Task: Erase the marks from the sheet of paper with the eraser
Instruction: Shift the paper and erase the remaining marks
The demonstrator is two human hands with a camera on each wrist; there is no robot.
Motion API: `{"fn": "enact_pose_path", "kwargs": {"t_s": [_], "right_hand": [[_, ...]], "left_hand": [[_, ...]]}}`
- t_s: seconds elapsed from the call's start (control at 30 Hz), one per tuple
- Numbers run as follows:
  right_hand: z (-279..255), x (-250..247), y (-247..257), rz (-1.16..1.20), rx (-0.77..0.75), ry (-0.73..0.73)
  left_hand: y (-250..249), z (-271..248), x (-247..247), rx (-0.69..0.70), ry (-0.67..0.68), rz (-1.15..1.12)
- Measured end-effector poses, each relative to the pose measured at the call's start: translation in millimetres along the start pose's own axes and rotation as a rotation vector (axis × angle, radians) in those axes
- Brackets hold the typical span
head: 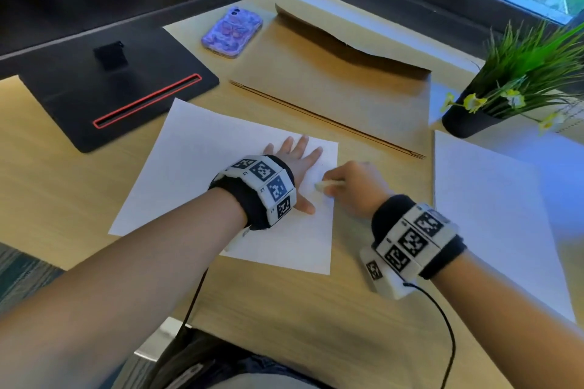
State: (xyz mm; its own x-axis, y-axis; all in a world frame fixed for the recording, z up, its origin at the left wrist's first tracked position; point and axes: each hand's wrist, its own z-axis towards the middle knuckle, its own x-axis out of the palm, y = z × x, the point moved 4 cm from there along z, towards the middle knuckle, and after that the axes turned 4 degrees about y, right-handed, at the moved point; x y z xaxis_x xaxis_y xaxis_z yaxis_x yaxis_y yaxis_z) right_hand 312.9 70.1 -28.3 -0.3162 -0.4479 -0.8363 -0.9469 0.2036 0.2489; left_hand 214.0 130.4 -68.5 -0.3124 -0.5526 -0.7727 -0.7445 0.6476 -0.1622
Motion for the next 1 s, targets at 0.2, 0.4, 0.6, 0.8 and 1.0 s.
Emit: {"fn": "enact_pose_path", "kwargs": {"t_s": [0.2, 0.4, 0.6, 0.8, 1.0], "right_hand": [[27.5, -10.2, -3.2, 0.053, 0.105, -0.141], [-7.2, 11.7, 0.3, 0.009, -0.066, 0.042], [30.3, -6.6, -2.7, 0.187, 0.080, -0.123], [5.9, 17.9, 3.5, 0.098, -0.053, 0.018], [29.9, -6.3, 3.2, 0.184, 0.088, -0.138]], "left_hand": [[-0.4, -0.2, 0.5, -0.001, -0.014, -0.003], [1.1, 1.8, 2.3, 0.002, -0.029, 0.004], [1.9, -2.3, 1.4, 0.013, -0.032, -0.009], [3.7, 0.9, 2.4, 0.001, -0.026, -0.003], [3.4, -0.7, 2.3, -0.001, -0.024, -0.009]]}}
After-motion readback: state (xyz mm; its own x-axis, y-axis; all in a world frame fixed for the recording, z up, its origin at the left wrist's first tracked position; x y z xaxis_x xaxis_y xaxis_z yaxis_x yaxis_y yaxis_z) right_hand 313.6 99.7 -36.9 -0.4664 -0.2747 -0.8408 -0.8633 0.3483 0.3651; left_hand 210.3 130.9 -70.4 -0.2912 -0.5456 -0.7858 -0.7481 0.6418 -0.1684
